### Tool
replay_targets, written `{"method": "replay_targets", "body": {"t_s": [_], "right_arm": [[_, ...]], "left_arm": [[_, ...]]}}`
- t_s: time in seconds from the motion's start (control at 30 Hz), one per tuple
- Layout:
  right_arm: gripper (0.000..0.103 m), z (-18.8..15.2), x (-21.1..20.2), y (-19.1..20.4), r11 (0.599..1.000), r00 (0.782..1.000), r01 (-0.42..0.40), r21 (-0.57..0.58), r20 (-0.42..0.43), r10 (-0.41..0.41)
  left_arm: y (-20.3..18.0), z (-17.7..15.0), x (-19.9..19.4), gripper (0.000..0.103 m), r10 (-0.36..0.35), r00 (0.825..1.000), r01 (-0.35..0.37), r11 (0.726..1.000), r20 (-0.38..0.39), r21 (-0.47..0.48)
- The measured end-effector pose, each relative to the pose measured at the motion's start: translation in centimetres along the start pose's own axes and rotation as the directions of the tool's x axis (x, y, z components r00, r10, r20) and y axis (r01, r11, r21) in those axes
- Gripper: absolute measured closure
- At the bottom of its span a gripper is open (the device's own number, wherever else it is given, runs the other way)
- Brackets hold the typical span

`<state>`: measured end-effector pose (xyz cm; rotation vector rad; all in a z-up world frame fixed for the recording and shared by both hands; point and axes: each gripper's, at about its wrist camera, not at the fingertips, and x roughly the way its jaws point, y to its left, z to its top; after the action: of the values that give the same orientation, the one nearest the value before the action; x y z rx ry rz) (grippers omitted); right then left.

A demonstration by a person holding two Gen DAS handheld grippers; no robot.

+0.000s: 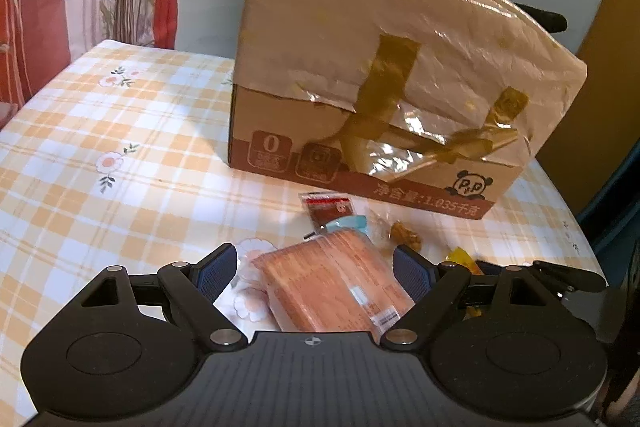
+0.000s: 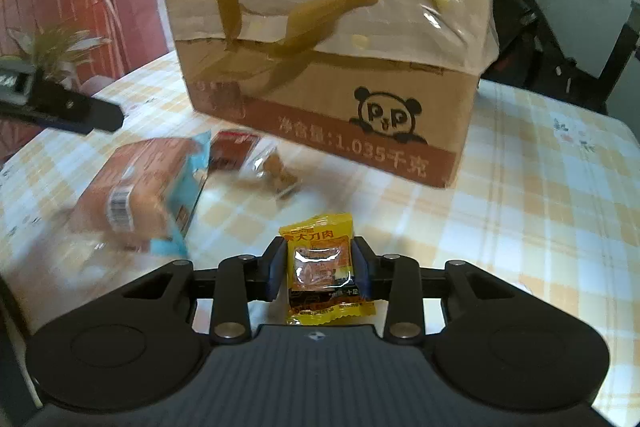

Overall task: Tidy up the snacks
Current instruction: 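Grasp the yellow meat snack packet with the right gripper while the left gripper grasps the bread loaf, then carry the yellow packet and bread loaf over the box and open both grippers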

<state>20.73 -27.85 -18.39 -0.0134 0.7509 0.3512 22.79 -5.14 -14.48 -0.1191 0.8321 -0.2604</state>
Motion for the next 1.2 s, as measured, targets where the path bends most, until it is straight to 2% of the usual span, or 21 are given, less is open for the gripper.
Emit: {"method": "replay_targets", "body": {"t_s": [0.27,0.4,0.67,0.9,1.2], "right_arm": [[0.066,-1.0,-0.4,0.8,0.998,0.997,0.055,-0.038,0.054,-0.053],[0.066,-1.0,-0.3,0.6,0.998,0.997,0.047,-0.035,0.057,-0.045],[0.066,-1.0,-0.3,0.5,0.999,0.997,0.039,-0.025,0.062,-0.037],[0.066,-1.0,-0.3,0.5,0.999,0.997,0.037,-0.02,0.063,-0.036],[0.066,-1.0,-0.4,0.5,0.999,0.997,0.036,-0.016,0.064,-0.035]], "left_arm": [[-0.8,-0.1,1.9,0.016,0.022,0.998,-0.022,1.0,-0.063,-0.011],[-2.0,0.0,2.9,0.015,0.063,0.996,-0.061,0.998,-0.067,0.03],[-2.3,-0.3,5.0,0.013,0.095,0.988,-0.091,0.995,-0.125,0.035],[-1.8,-1.2,3.7,0.021,0.065,0.995,-0.06,0.996,-0.077,0.067],[-1.2,-1.0,3.1,0.022,0.053,0.996,-0.05,0.998,-0.074,0.041]]}}
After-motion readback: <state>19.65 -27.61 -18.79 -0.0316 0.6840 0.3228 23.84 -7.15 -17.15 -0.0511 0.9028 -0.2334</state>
